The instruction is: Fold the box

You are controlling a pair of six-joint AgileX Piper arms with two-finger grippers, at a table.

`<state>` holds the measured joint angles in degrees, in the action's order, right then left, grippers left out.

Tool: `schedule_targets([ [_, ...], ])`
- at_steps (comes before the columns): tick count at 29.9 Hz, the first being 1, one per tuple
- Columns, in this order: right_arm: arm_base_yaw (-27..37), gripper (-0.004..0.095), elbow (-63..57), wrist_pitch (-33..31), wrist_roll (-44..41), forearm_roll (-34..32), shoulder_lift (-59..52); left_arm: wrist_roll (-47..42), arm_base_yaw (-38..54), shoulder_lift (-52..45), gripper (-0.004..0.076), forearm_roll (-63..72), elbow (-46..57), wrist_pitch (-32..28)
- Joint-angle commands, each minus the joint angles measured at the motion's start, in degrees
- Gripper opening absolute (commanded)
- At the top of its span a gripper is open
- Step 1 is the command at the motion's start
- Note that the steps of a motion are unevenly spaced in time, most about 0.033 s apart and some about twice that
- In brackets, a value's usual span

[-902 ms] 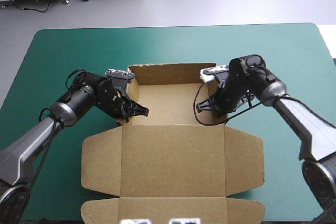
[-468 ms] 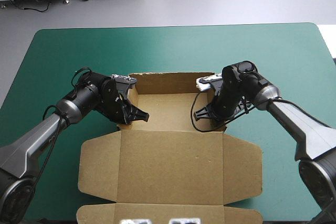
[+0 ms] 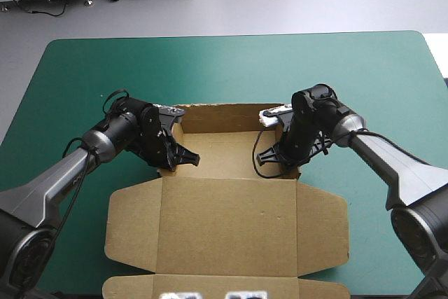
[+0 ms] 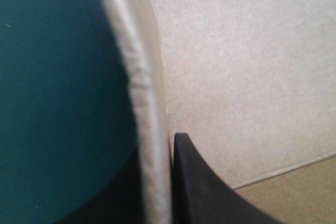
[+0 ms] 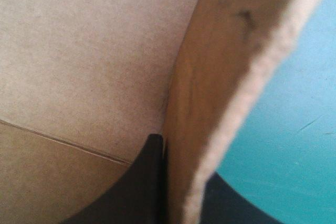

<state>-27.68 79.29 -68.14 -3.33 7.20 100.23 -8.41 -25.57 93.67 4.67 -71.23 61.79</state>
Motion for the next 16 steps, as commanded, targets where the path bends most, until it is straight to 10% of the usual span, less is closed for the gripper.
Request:
schedule_targets([
  [1,0.44,-0.0023,0.8,-3.48,6.28,-5.42,-1.87,5.48,-0.39,-1.11,-0.0005,-2.22,-1.52,2.34],
  [5,0.44,0.0031,0.8,-3.48,7.16,-5.42,-1.87,6.45,-0.39,-1.1,0.0027,-2.22,-1.52,2.49],
  [16,0.44,0.0627,0.8,-3.48,9.29,0.32,-1.97,6.57,-0.39,-1.9,0.0441,-2.33,-1.52,4.52],
])
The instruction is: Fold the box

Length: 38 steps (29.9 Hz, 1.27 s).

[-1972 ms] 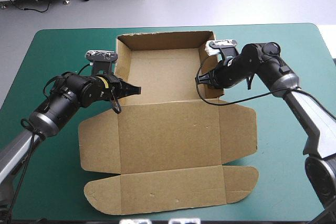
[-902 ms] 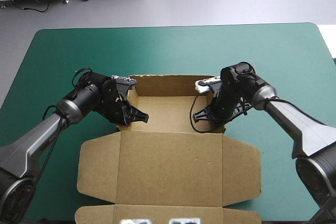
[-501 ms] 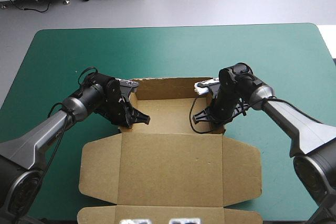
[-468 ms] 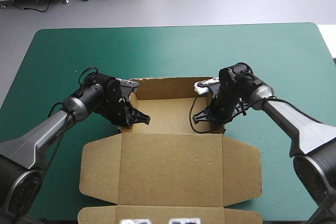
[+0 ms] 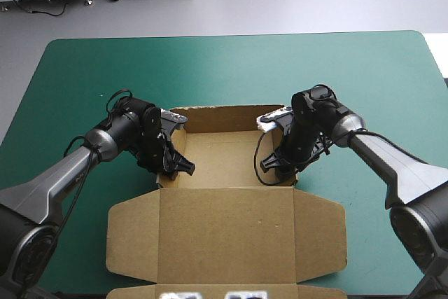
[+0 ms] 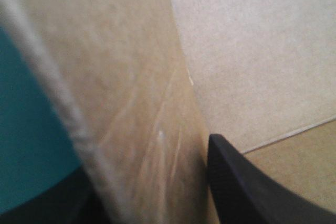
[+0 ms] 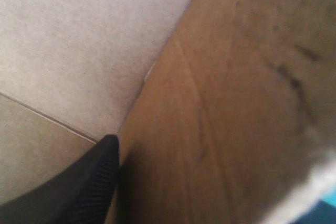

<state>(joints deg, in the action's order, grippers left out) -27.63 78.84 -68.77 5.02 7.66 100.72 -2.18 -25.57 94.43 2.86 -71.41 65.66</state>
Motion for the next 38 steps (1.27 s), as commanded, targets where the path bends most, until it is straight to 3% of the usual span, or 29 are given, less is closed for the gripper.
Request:
schedule_targets([
  [1,0.39,0.0629,1.25,-2.84,0.94,-0.14,-2.46,0.34,-0.39,-3.2,0.045,-0.51,-1.35,0.25],
  [16,0.49,0.0629,1.47,-0.04,2.65,0.11,-9.34,0.34,-0.28,-13.98,0.0456,-3.94,-1.35,-6.78],
  [21,0.49,0.0629,1.47,3.85,3.3,-0.24,-15.31,1.09,-0.28,-19.11,0.0456,-6.26,-1.35,-12.74],
  [29,0.49,0.0629,-1.86,10.42,3.45,0.23,-27.65,1.85,-0.28,-35.45,0.0455,-13.52,2.51,-22.03],
  [38,0.49,0.0628,-11.11,14.53,2.21,1.65,-33.16,-4.2,-0.28,-51.64,0.0455,-20.85,14.91,-13.6],
])
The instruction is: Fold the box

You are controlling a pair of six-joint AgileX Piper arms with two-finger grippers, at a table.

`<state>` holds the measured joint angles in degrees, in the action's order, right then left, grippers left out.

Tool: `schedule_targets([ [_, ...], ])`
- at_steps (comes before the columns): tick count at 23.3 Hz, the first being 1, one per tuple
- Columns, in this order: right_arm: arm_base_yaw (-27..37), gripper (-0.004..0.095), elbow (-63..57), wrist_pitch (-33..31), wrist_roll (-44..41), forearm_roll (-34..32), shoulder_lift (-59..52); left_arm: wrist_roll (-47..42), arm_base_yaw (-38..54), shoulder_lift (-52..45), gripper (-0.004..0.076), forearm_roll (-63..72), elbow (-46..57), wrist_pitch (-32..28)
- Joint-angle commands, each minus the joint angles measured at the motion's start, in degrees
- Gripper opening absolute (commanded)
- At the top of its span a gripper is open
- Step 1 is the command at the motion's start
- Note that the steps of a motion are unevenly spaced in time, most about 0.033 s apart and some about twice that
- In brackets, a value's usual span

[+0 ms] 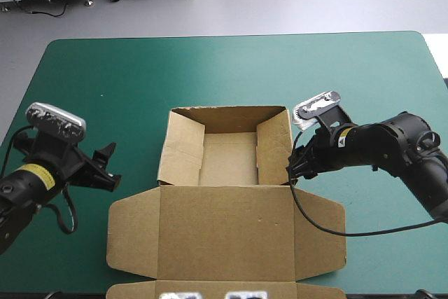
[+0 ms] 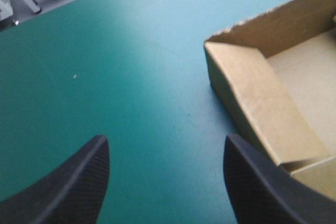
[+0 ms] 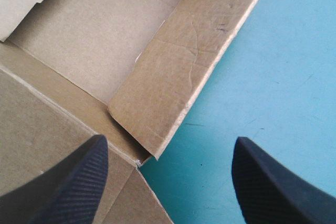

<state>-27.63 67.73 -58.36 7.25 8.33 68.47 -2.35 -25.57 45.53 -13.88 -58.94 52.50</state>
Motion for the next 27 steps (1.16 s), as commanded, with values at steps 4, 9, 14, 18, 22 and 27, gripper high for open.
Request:
schedule_targets([
  [4,0.49,0.0628,-0.14,6.67,-0.01,1.14,2.61,-10.47,-0.28,-6.24,0.0455,-10.48,9.75,0.2],
  [9,0.49,0.0628,-0.02,11.64,-0.04,1.14,9.06,-11.63,-0.28,-13.53,0.0455,-8.96,18.34,-2.85],
  [14,0.49,0.0628,2.88,11.13,-0.26,0.77,13.87,-11.23,-0.28,-14.45,0.0455,-8.96,18.47,-5.02],
  [18,0.49,0.0628,4.48,11.25,-0.26,0.77,17.33,-11.23,-0.28,-14.23,0.0455,-8.96,18.47,-5.17],
  [22,0.49,0.0508,6.73,11.13,-1.08,0.77,23.4,-11.23,-0.28,-14.23,0.0455,-8.96,18.47,-5.17],
  [27,0.49,0.0102,9.7,11.24,-0.38,0.77,26.56,-11.36,-0.28,-14.23,0.0455,-8.96,18.47,-4.45],
])
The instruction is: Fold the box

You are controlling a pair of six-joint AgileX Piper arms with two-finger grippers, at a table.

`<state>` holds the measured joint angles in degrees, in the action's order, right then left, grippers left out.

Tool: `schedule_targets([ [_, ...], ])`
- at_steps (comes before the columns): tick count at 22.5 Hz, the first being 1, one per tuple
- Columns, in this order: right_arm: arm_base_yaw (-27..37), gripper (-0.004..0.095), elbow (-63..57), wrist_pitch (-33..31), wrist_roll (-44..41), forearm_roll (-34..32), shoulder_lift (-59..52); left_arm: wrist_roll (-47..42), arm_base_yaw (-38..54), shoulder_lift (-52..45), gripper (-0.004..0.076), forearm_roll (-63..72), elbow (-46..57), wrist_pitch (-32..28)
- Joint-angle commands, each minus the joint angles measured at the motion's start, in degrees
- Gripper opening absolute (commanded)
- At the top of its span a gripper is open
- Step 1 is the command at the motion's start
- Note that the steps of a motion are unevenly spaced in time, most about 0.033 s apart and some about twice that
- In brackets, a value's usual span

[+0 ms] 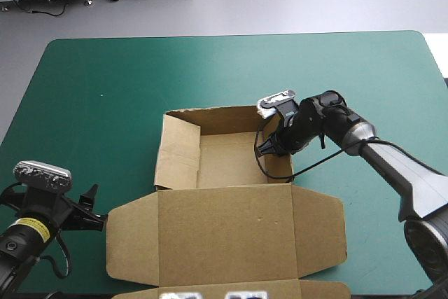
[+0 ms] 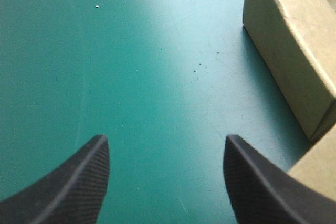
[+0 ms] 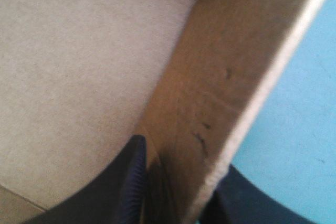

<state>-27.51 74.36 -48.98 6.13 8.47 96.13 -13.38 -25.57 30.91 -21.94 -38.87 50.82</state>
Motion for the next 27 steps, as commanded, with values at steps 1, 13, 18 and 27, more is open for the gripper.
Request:
schedule_targets([
  [1,0.37,0.0045,3.4,1.86,1.33,0.63,-0.77,-0.32,-0.28,0.39,0.0454,-0.9,-1.6,-2.38],
  [13,11.92,-0.0025,13.74,-6.18,3.93,-9.96,-0.15,-0.55,-0.28,0.39,0.0445,-1.25,-1.48,-2.2],
  [18,29.02,-0.0025,21.62,-9.26,10.24,-9.87,-0.15,-0.55,-0.28,0.39,0.0445,-1.25,-1.48,-2.2],
  [27,47.78,-0.0025,22.38,-8.39,14.8,-9.29,8.49,-0.55,-0.28,0.39,0.0445,-1.04,-1.48,-2.2],
])
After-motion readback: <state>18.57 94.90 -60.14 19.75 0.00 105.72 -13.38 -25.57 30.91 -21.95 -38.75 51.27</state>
